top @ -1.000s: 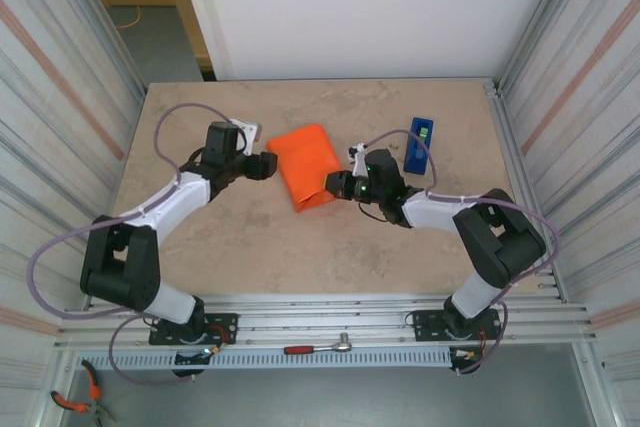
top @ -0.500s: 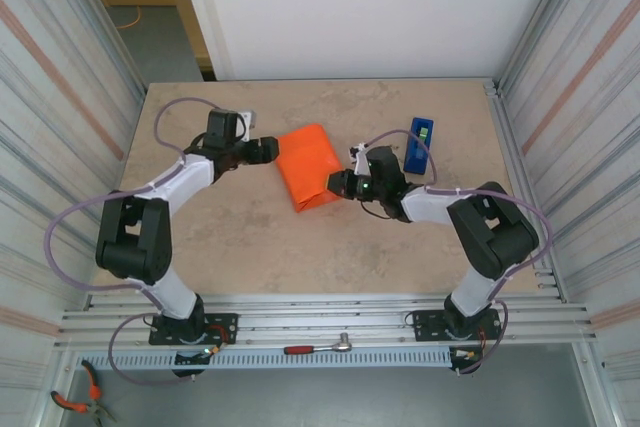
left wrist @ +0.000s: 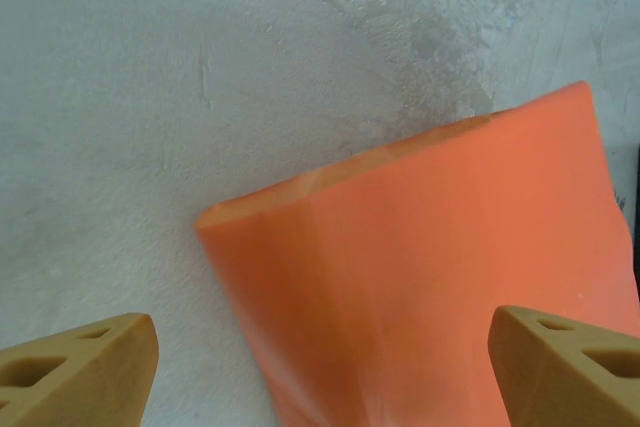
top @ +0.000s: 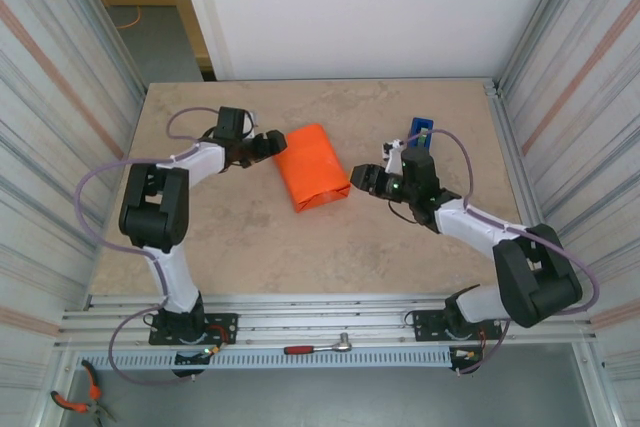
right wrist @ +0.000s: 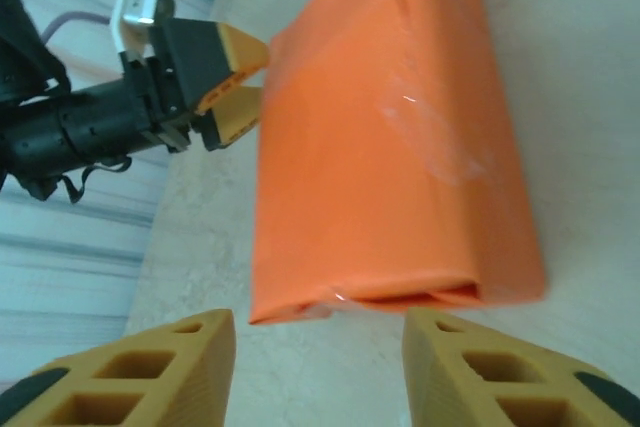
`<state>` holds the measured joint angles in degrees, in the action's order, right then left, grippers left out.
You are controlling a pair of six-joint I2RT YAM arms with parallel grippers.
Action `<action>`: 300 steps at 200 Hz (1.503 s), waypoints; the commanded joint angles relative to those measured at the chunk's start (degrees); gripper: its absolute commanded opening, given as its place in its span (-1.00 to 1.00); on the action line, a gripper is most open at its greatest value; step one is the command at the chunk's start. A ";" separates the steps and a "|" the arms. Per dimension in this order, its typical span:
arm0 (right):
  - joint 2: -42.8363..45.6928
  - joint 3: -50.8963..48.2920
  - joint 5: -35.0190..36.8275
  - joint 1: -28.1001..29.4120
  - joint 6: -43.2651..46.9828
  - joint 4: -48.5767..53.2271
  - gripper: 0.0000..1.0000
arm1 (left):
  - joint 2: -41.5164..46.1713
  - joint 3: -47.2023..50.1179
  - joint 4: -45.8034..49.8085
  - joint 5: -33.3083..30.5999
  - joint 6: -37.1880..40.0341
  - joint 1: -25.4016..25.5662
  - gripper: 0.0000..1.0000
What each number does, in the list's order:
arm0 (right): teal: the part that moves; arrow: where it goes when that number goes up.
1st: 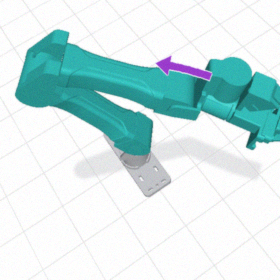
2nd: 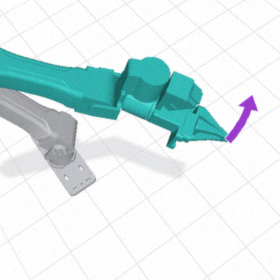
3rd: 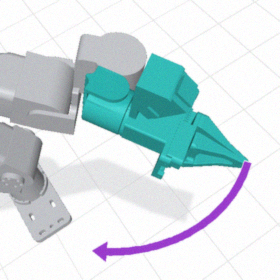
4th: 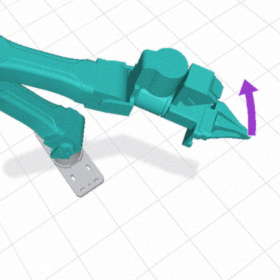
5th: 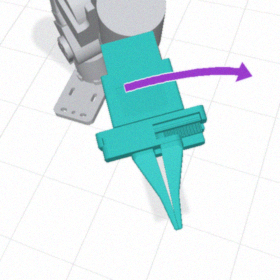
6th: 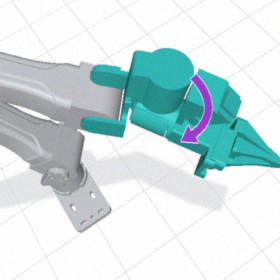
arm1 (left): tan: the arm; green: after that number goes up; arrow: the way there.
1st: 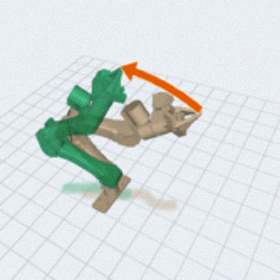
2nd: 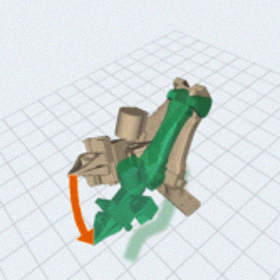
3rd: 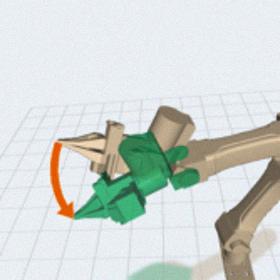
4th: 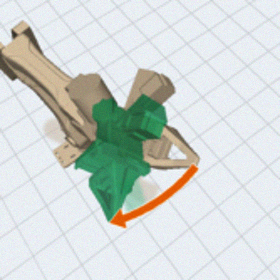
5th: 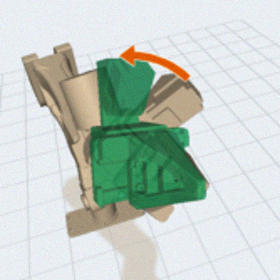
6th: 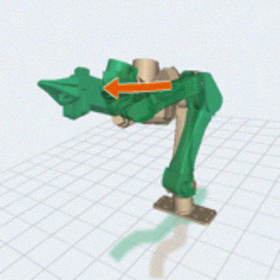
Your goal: Wrap the gift box in paper
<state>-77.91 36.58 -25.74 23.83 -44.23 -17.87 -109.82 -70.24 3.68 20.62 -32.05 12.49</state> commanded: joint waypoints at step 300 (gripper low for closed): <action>21.58 7.86 10.01 -0.19 7.09 26.66 0.62 | 36.95 39.93 -43.85 -2.84 14.68 18.34 0.67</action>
<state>-56.36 40.95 -19.44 20.64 -39.35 4.49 -78.35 -31.35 -40.66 23.94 -16.71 30.52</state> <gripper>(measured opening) 0.805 0.751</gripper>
